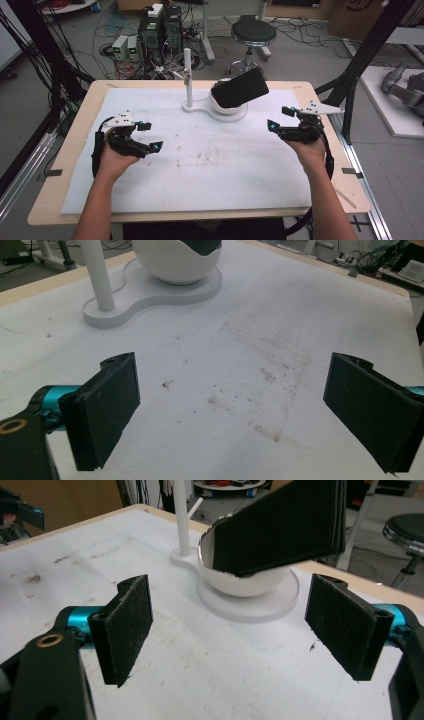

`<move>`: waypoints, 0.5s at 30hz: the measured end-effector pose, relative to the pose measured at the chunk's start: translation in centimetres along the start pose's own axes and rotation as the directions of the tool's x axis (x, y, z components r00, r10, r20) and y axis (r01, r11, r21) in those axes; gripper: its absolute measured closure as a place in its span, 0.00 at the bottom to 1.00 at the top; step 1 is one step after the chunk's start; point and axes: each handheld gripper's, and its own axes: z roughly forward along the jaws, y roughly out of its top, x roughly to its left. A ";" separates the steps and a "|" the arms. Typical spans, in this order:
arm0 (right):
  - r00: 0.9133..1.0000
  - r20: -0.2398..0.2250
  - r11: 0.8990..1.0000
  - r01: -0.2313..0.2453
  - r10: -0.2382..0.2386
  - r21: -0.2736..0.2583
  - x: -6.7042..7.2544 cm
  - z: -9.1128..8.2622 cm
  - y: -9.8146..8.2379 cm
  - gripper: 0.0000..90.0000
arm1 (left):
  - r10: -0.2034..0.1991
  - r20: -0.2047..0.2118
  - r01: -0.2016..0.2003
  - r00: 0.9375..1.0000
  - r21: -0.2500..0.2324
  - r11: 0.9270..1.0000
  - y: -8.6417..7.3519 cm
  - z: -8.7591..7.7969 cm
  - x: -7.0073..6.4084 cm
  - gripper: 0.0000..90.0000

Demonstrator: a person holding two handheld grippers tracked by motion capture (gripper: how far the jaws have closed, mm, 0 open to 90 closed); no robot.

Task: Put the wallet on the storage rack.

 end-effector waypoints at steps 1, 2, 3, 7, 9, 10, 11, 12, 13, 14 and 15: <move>1.000 -0.003 1.000 -0.005 0.005 -0.002 0.1 -0.1 -0.5 0.22 | -0.002 0.001 0.002 1.000 0.001 1.000 0.0 0.0 0.0 0.09; 1.000 -0.005 1.000 -0.010 0.010 -0.007 0.1 -0.1 -0.9 0.22 | -0.003 0.003 0.003 1.000 -0.001 1.000 0.0 0.0 0.0 0.09; 1.000 -0.008 1.000 -0.013 0.013 -0.010 0.1 -0.1 -1.3 0.22 | -0.002 0.003 0.002 1.000 -0.006 1.000 0.0 0.0 0.0 0.09; 1.000 -0.007 1.000 -0.025 0.025 -0.016 0.4 -0.3 -2.7 0.22 | 0.001 -0.004 -0.001 1.000 -0.013 1.000 -0.2 0.1 0.1 0.09; 0.999 -0.016 0.999 -0.035 0.035 -0.023 0.5 -0.2 -3.3 0.22 | 0.002 -0.010 -0.002 1.000 -0.019 1.000 -0.3 0.1 0.1 0.09; 0.999 -0.016 0.999 -0.032 0.032 -0.018 0.5 0.0 -3.6 0.22 | 0.003 -0.010 -0.003 1.000 -0.021 1.000 -0.3 0.1 0.1 0.09; 0.999 -0.018 1.000 -0.031 0.031 -0.006 0.5 0.2 -3.8 0.22 | 0.005 -0.010 -0.006 1.000 -0.020 1.000 -0.3 0.1 0.0 0.09; 0.999 -0.017 0.999 -0.032 0.032 0.008 0.5 0.3 -3.9 0.22 | 0.010 -0.011 -0.010 1.000 -0.022 1.000 -0.3 0.0 0.0 0.09; 1.000 -0.015 0.999 -0.026 0.027 0.024 0.5 0.5 -4.0 0.22 | 0.012 -0.009 -0.013 1.000 -0.025 1.000 -0.3 0.0 -0.1 0.09; 1.000 -0.013 0.999 -0.028 0.028 0.023 0.6 0.6 -4.1 0.22 | 0.013 -0.010 -0.013 1.000 -0.028 1.000 -0.3 0.0 -0.1 0.09; 1.000 -0.012 0.999 -0.027 0.027 0.023 0.6 0.8 -4.3 0.22 | 0.014 -0.010 -0.015 1.000 -0.025 1.000 -0.3 0.0 -0.1 0.09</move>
